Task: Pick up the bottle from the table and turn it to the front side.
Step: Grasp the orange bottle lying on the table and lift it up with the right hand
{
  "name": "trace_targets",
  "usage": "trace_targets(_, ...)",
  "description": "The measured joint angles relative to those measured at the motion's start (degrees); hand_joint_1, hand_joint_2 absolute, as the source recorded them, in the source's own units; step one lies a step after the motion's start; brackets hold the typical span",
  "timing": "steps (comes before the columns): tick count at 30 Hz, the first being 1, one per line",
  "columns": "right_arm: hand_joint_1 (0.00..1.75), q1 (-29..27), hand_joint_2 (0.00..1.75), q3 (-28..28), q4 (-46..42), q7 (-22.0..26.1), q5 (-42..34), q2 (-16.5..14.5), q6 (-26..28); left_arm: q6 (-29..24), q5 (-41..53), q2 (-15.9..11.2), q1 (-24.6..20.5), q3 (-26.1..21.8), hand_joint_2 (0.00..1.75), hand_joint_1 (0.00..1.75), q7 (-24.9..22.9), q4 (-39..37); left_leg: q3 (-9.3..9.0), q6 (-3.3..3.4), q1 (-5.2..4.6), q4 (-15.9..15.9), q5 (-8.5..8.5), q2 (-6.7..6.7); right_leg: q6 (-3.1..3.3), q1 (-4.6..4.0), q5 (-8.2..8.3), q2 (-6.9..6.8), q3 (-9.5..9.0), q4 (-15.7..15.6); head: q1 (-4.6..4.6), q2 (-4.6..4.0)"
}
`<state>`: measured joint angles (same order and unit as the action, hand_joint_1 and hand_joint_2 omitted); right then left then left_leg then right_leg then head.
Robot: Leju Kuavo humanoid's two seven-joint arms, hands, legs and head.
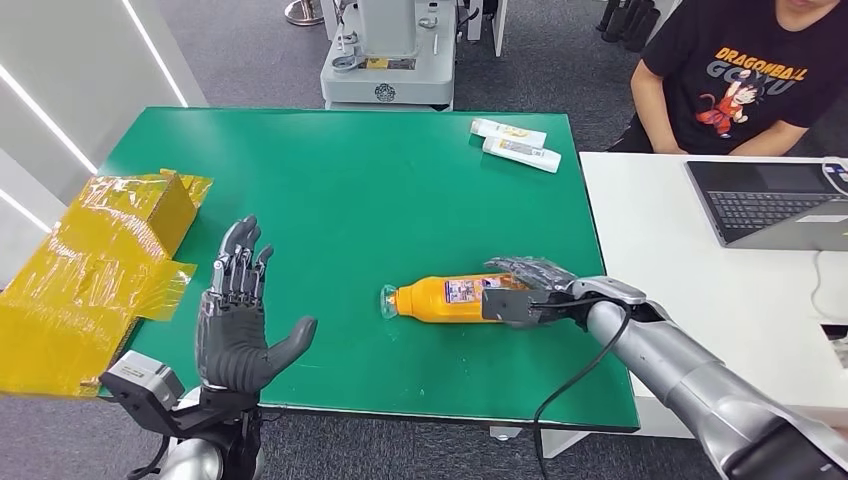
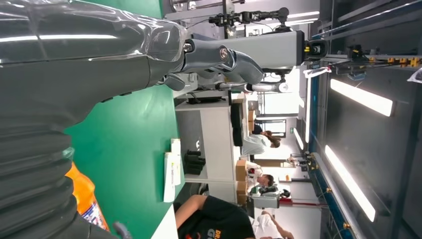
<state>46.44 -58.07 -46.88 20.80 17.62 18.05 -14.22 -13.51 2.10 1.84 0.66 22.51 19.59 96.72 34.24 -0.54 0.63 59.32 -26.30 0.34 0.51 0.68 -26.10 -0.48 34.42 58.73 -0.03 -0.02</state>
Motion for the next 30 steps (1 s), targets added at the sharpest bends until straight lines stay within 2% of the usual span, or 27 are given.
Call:
trace_targets(4,1.73,0.21,1.75,0.47,0.23,0.34,-0.09,-0.14,-0.03,-0.04,0.03,0.01,0.03,-0.01,1.75,0.0,-0.01,0.0,0.0,0.0,0.0,0.0,0.0,0.01,0.0,0.0,0.0,0.0,0.0,0.0,0.0,0.0)
trace_targets(6,1.75,0.4,1.75,0.7,0.27,0.79,-0.14,-0.19,0.07,-0.06,0.04,0.02,0.03,-0.01,1.75,0.0,-0.01,0.0,-0.01,0.0,0.0,0.01,0.0,0.0,0.0,0.0,0.0,0.0,0.0,0.0,-0.01,0.0)
trace_targets(14,1.75,0.04,1.75,1.88,0.22,2.7,-0.61,-0.24,0.91,-0.65,0.26,0.03,0.58,0.0,1.75,0.0,-0.05,0.0,0.01,0.0,0.0,0.01,0.0,-0.01,0.0,0.0,0.0,-0.02,0.0,0.0,-0.01,0.0)
trace_targets(18,1.52,-0.18,1.75,2.84,-0.13,3.03,-1.05,-0.24,1.02,-1.22,0.24,0.01,1.29,-0.02,1.75,0.0,-0.03,0.0,0.01,0.0,0.0,0.01,0.0,-0.02,0.0,0.0,0.0,-0.02,0.01,0.0,0.0,0.0)
trace_targets(19,1.52,-0.22,1.75,3.05,-0.21,3.04,-1.07,-0.24,1.03,-1.32,0.23,0.01,1.41,-0.02,1.75,0.0,-0.01,0.0,0.02,0.0,0.0,0.0,0.0,-0.02,0.0,0.0,0.0,-0.03,0.01,0.0,0.0,0.0)
trace_targets(23,0.0,-0.35,1.75,3.69,-0.51,3.01,-1.09,-0.24,1.16,-1.48,0.21,0.0,1.98,-0.02,1.75,0.0,0.07,0.0,0.01,0.0,0.0,0.0,0.0,-0.01,0.0,0.0,0.0,-0.02,0.01,0.0,0.0,0.0)
trace_targets(30,0.0,-0.44,1.75,3.84,-0.76,2.02,-0.69,-0.44,1.79,-1.73,0.09,0.0,2.25,-0.02,1.75,0.0,0.33,0.0,0.02,0.0,0.0,0.0,0.0,-0.02,0.0,0.0,0.0,-0.03,0.0,0.0,-0.01,0.0)
